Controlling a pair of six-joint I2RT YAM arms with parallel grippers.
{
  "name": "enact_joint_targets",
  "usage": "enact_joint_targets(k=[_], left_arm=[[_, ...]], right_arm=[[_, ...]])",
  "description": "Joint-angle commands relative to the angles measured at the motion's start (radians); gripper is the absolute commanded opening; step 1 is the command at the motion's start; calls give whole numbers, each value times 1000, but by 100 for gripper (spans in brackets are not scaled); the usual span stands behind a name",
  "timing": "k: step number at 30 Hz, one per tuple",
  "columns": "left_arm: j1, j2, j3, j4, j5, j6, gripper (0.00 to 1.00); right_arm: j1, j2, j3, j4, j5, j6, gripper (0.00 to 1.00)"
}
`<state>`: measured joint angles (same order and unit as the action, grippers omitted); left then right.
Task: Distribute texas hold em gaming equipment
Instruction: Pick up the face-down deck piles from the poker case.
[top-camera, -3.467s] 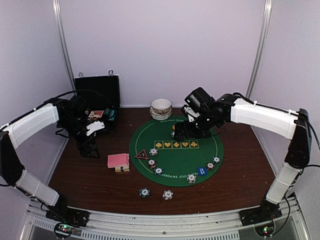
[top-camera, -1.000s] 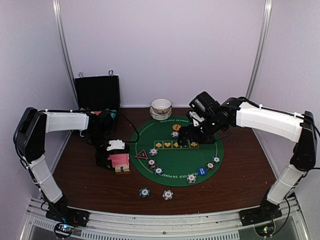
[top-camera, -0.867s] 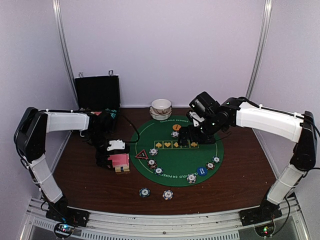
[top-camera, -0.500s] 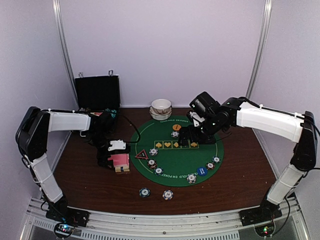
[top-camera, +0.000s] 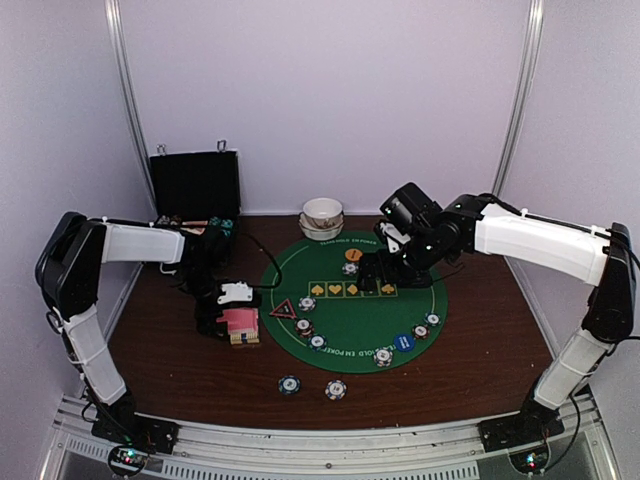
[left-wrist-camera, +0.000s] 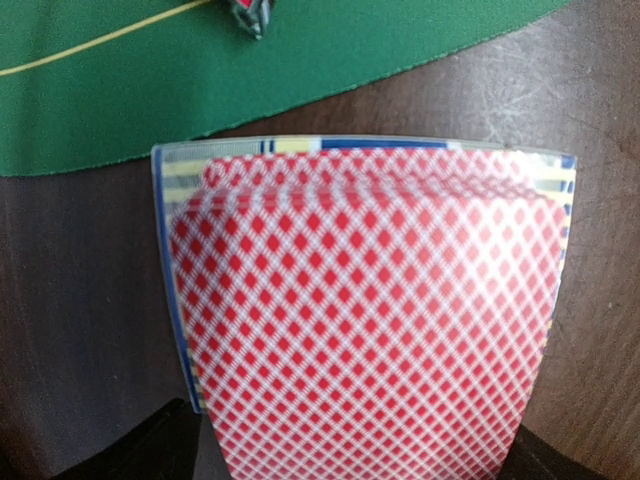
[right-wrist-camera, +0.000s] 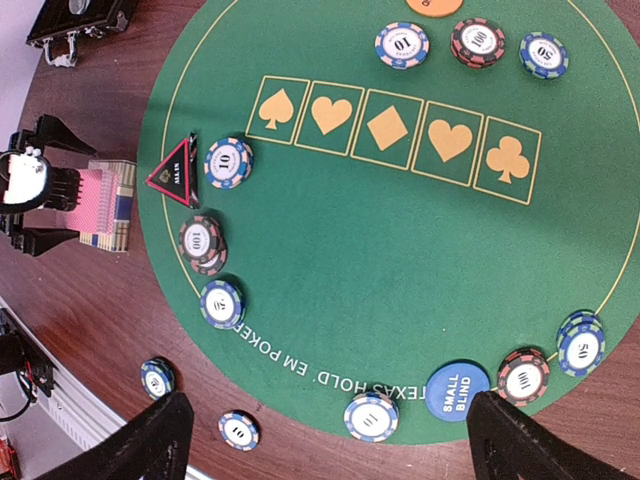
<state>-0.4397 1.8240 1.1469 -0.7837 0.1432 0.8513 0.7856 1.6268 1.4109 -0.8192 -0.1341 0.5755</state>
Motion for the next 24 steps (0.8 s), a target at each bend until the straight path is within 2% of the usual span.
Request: enact_joint_targets(k=[1, 17, 24], left_arm=[[-4, 37, -4, 18, -23, -27, 98], [-2, 38, -18, 5, -24, -25, 97], [-3, 22, -32, 17, -31, -41, 89]], right_arm=[[3, -29, -9, -10, 11, -1, 99], [3, -31, -2, -16, 10, -11, 100], [3, -34, -3, -18, 7, -16, 100]])
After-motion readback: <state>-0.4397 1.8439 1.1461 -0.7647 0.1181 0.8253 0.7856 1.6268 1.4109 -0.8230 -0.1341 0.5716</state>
